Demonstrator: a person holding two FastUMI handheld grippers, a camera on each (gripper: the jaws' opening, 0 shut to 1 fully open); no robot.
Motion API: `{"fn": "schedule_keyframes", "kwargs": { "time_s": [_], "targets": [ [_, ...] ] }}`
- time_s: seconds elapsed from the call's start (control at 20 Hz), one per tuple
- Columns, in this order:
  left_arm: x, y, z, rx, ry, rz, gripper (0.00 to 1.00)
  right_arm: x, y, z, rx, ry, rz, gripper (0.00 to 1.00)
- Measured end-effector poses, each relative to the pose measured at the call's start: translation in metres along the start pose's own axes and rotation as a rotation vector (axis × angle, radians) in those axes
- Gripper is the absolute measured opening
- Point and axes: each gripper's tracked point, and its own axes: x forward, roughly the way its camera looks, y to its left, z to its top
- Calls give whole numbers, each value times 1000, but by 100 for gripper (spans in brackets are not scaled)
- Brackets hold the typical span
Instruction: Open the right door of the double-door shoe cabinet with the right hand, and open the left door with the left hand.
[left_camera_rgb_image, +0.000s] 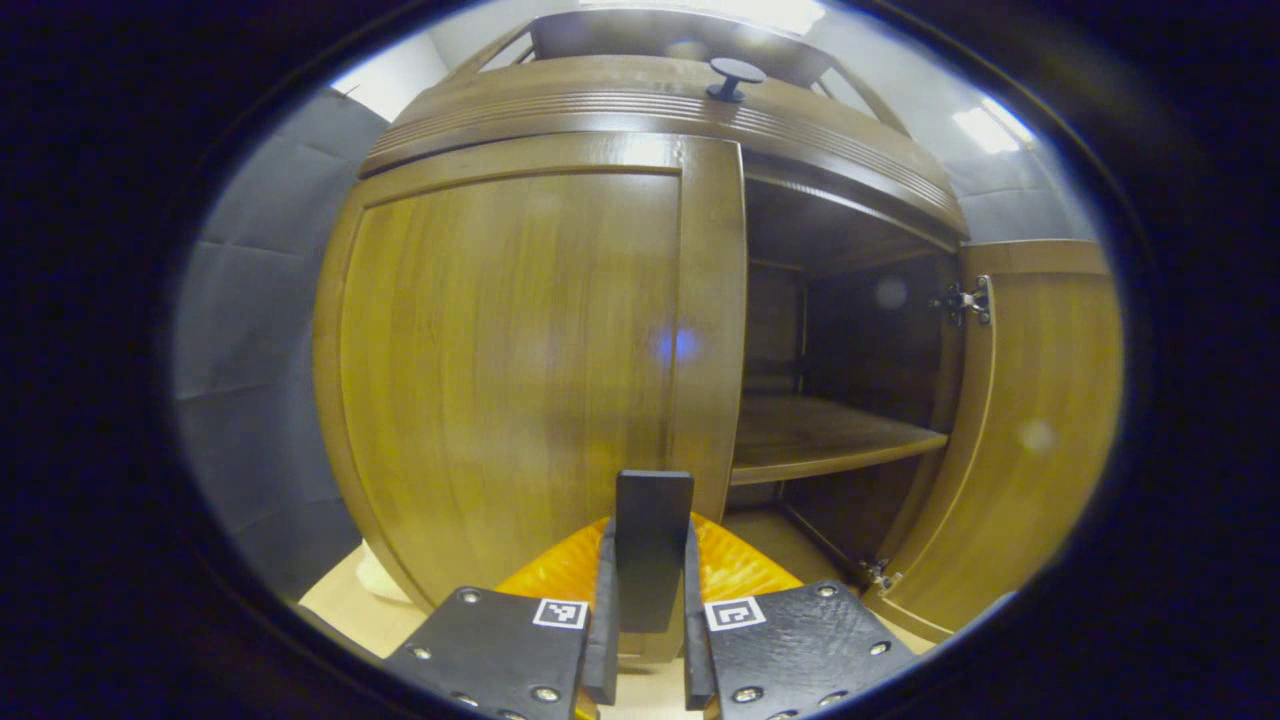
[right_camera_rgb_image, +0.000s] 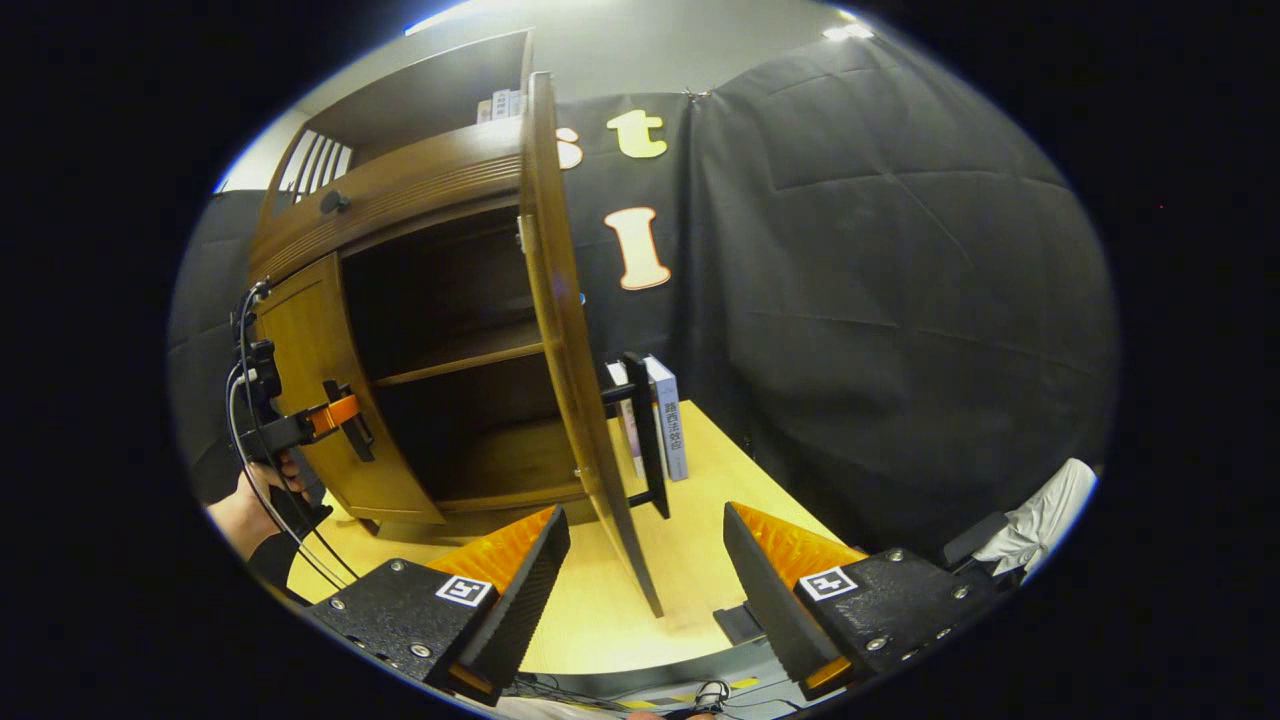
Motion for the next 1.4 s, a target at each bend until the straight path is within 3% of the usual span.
{"fn": "schedule_keyframes", "kwargs": {
  "time_s": [0.2,0.3,0.35,0.5,0.6,0.9,0.95,1.0,1.1,1.3,1.4],
  "targets": [
    [3,-4,6,7,-5,-31,30,-4,23,-5,-24,18,41,92],
    [-2,0,5,4,-6,-47,23,-7,36,-9,-23,22,57,92],
    [-2,-2,5,0,-8,-58,30,-7,43,-11,-23,21,64,92],
    [-3,-5,8,-10,-19,-86,30,-16,65,-20,-30,16,84,92],
    [-3,-5,9,-14,-26,-94,15,-17,82,-26,-38,27,111,92],
    [-5,-2,9,-29,-29,-75,29,-10,127,-16,-95,18,199,92],
    [-5,-2,10,-30,-33,-73,29,-9,135,-17,-99,16,216,92],
    [-4,-2,10,-34,-37,-72,16,-7,141,-18,-100,16,230,92],
    [-5,-2,12,-49,-38,-72,30,-7,155,-21,-103,27,261,92],
    [-4,-1,13,-34,-49,-66,29,5,178,-23,-141,40,307,95],
    [-7,0,18,-25,-53,-57,24,5,191,-27,-131,50,336,92]
  ]
}}
